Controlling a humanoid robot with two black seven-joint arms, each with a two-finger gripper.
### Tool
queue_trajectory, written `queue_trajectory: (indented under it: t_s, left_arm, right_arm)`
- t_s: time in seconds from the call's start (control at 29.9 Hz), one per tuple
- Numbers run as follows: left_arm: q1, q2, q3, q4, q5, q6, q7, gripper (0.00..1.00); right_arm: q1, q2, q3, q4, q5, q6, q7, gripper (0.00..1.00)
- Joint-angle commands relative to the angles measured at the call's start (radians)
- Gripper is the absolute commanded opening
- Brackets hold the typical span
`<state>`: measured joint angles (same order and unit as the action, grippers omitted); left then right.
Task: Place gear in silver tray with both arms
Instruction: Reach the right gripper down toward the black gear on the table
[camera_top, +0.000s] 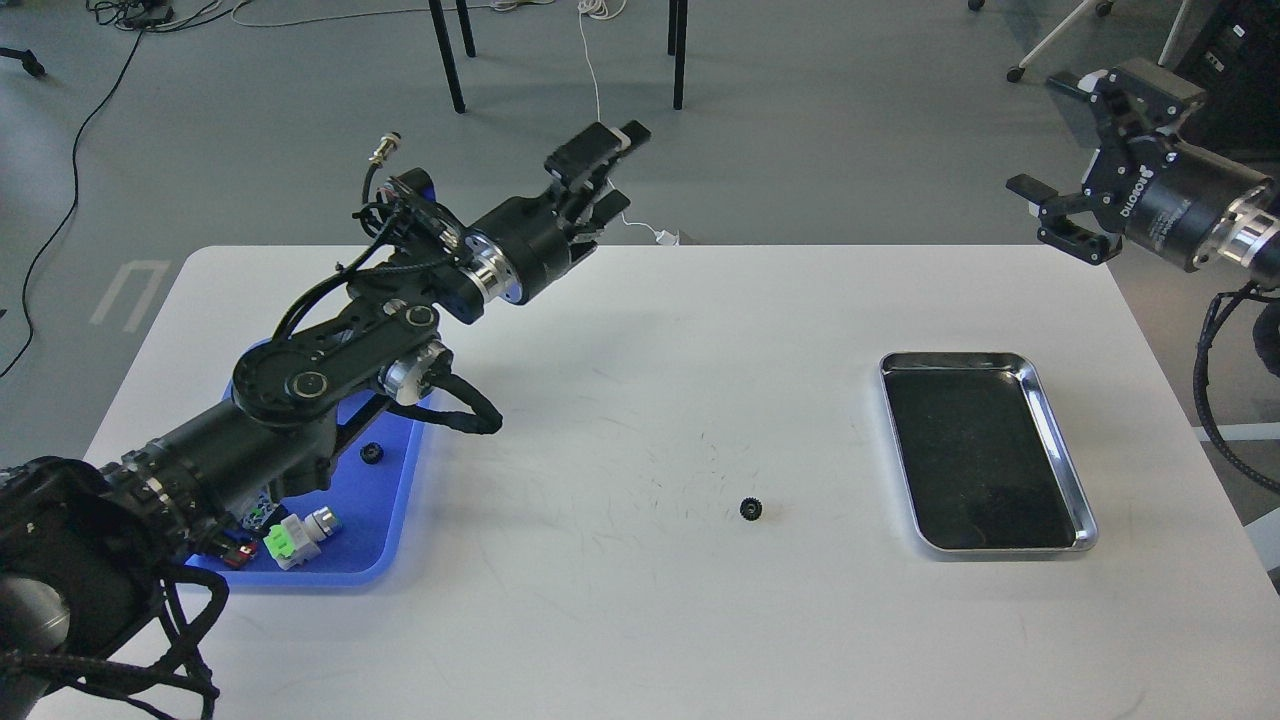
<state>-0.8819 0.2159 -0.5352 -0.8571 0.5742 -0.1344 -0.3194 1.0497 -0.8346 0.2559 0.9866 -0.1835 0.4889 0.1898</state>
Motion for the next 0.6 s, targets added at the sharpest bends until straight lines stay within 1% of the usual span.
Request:
queue_trajectory:
  t_s: [0.0, 0.1, 0.17, 0.23, 0.37, 0.43, 0.5, 0.57]
  left_arm:
    - [0.006, 0.089, -0.022, 0.004, -0.258, -0.072, -0.001, 0.98]
    - [0.015, 0.143, -0.042, 0.004, -0.416, -0.126, 0.005, 0.98]
    - [0.032, 0.171, -0.060, 0.001, -0.522, -0.137, 0.008, 0.98]
    - [0.037, 0.194, -0.065, 0.001, -0.586, -0.139, 0.010, 0.98]
    - [0.050, 0.230, -0.091, 0.000, -0.668, -0.146, 0.010, 0.98]
    - [0.064, 0.241, -0.124, -0.003, -0.691, -0.151, 0.010, 0.98]
    - [0.072, 0.247, -0.157, -0.003, -0.698, -0.149, 0.011, 0.98]
    - [0.075, 0.253, -0.170, -0.005, -0.698, -0.151, 0.011, 0.98]
  right_arm:
    - [0.218, 0.057, -0.258, -0.002, -0.088, 0.000, 0.002, 0.97]
    - [0.349, 0.138, -0.433, -0.006, -0.207, 0.000, 0.028, 0.93]
    - [0.420, 0.173, -0.544, 0.003, -0.304, 0.000, 0.066, 0.93]
    - [0.473, 0.224, -0.625, 0.007, -0.367, 0.000, 0.092, 0.93]
    - [0.581, 0.360, -0.812, 0.014, -0.427, 0.000, 0.103, 0.91]
    - [0.615, 0.435, -0.903, 0.041, -0.444, -0.006, 0.120, 0.90]
    - [0.639, 0.497, -0.987, 0.064, -0.467, -0.045, 0.135, 0.89]
    - [0.659, 0.570, -1.072, 0.081, -0.491, -0.105, 0.140, 0.83]
